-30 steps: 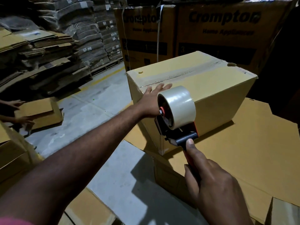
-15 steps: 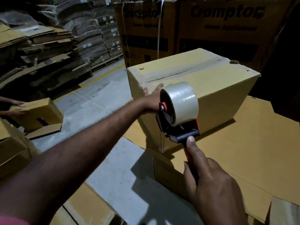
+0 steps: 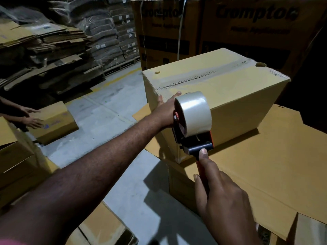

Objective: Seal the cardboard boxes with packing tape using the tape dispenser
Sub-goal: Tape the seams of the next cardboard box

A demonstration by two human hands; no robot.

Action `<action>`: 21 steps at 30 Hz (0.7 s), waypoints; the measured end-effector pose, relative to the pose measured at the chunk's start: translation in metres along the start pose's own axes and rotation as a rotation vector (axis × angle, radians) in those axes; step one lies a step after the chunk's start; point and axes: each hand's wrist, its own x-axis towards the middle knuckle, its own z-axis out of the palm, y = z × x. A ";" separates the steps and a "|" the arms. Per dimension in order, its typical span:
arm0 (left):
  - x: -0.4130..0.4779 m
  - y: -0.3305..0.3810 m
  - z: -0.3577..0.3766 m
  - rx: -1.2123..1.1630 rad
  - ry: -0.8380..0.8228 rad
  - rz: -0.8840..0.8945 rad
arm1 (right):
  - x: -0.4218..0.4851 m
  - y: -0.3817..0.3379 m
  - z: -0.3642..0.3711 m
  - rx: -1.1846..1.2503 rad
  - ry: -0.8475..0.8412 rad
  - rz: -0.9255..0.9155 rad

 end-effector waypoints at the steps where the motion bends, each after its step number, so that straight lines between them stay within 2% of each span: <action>1: -0.013 0.012 -0.009 0.004 -0.020 0.011 | 0.001 0.001 0.000 0.006 -0.002 0.005; 10: -0.043 0.051 -0.029 0.035 0.077 0.024 | 0.008 0.000 -0.010 0.087 -0.144 0.133; 15: -0.065 0.059 -0.029 -0.067 0.070 -0.039 | -0.002 -0.002 -0.004 0.090 -0.168 0.145; 21: -0.048 0.044 -0.020 0.110 0.103 0.001 | 0.002 0.001 -0.007 0.191 -0.244 0.238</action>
